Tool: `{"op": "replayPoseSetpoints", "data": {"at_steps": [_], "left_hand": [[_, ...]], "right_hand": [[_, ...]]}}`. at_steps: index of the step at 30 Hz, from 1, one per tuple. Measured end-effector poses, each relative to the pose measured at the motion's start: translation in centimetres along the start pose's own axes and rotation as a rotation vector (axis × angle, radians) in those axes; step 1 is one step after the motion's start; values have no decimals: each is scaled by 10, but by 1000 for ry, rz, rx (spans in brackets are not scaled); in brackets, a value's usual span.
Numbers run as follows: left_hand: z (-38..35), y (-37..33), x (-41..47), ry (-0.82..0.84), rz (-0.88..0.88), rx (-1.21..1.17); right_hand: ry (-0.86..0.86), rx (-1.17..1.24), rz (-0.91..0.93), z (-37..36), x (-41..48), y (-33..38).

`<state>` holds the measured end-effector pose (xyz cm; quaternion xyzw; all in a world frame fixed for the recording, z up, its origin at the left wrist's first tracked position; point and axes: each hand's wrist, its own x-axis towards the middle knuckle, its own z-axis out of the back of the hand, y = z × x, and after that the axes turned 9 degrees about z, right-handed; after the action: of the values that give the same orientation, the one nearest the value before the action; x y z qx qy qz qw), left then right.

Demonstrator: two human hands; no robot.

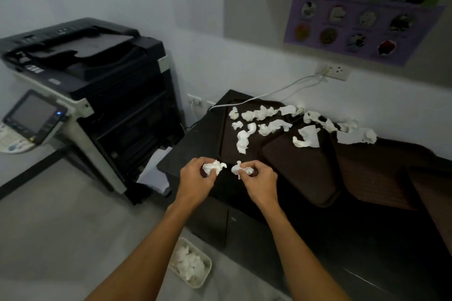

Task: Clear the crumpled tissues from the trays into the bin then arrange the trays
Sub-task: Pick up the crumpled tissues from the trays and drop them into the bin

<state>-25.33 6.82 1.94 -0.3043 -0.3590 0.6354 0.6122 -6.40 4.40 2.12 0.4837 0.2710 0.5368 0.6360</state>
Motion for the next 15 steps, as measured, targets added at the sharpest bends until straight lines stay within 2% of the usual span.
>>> {"op": "replayPoseSetpoints", "data": {"at_steps": [8,15], "left_hand": [[65,71,-33,-122,150,-25],[72,118,-61,-217,322,-33]], "right_hand": [[156,27,36,-81,-37,28],[355,4,56,-127,-60,10]]}}
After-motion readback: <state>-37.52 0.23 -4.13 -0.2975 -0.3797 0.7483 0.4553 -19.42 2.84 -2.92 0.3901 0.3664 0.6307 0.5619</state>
